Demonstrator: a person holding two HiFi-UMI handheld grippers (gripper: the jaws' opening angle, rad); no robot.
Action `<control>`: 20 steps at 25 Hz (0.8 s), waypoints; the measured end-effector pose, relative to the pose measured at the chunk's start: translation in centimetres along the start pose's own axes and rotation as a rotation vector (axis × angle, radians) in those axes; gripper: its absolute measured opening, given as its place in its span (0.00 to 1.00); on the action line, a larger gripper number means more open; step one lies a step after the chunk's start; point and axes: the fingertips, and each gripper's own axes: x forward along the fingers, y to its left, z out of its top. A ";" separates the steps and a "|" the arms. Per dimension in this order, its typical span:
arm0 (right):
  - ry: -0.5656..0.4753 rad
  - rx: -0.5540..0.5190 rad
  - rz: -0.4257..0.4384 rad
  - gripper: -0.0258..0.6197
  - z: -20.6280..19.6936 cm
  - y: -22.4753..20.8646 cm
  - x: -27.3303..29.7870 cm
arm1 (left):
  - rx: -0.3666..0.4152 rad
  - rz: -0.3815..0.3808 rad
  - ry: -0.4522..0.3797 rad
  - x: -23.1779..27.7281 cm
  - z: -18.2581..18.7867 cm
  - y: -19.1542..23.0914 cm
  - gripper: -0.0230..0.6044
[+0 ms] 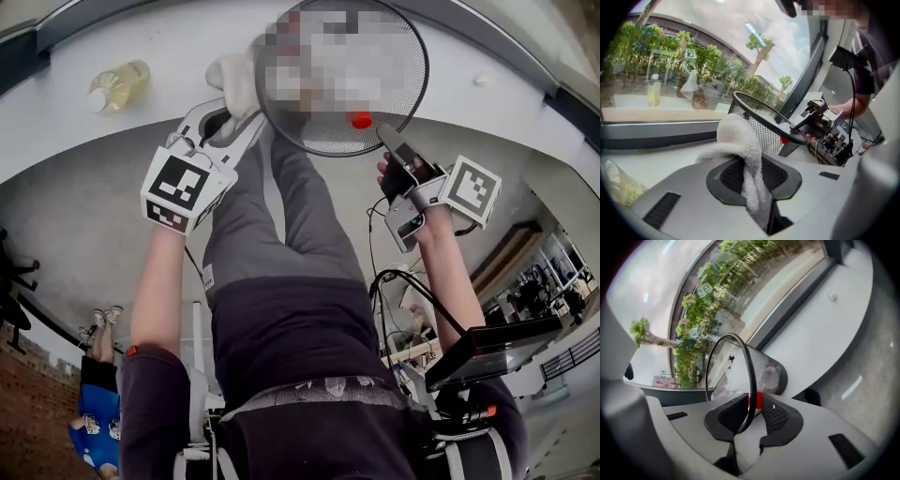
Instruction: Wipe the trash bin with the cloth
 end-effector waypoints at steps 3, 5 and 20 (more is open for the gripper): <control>-0.088 -0.160 -0.120 0.15 3.4 0.9 -1.9 | 0.057 0.039 -0.010 -0.6 1.9 1.3 0.14; -0.110 -0.340 -0.085 0.15 6.5 3.0 -1.8 | 0.088 0.054 -0.025 -0.7 3.4 2.4 0.14; -0.087 -0.016 0.003 0.11 2.3 4.4 0.0 | 0.178 0.022 -0.056 -5.6 3.7 4.3 0.14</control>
